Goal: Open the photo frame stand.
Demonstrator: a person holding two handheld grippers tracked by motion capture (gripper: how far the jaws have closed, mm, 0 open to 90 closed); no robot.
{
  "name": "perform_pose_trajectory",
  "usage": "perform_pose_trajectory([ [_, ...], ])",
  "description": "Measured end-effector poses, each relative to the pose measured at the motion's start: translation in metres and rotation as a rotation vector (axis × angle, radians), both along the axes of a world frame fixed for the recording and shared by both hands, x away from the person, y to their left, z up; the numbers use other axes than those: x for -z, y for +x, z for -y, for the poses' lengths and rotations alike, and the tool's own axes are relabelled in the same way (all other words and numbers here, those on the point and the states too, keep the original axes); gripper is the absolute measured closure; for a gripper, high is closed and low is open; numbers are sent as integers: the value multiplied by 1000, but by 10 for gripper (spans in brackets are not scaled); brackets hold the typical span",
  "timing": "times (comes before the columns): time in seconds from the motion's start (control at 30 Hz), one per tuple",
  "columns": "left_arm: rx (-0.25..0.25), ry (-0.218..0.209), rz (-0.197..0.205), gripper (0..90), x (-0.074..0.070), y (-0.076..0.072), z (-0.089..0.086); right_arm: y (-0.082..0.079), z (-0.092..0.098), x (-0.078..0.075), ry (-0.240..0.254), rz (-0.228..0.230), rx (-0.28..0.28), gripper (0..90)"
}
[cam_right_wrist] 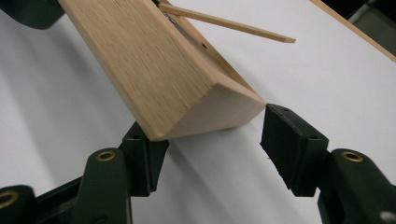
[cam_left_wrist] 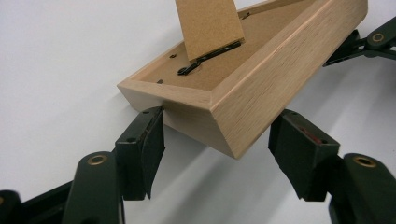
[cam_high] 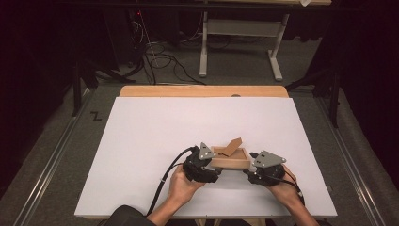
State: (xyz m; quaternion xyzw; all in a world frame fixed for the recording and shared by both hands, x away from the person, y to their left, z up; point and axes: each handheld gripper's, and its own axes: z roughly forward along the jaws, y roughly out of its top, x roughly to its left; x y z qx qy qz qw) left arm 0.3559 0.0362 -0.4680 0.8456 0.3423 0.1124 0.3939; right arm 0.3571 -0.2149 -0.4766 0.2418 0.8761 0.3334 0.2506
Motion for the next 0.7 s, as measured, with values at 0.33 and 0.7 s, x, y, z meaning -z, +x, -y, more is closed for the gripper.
perform_pose_trajectory([
  [0.33,3,-10,-7,369,1,7,-1,6,-2,-2,52,-21,9,434],
  [0.7,-7,-2,1,377,4,10,0,7,-4,-3,65,-11,43,472],
])
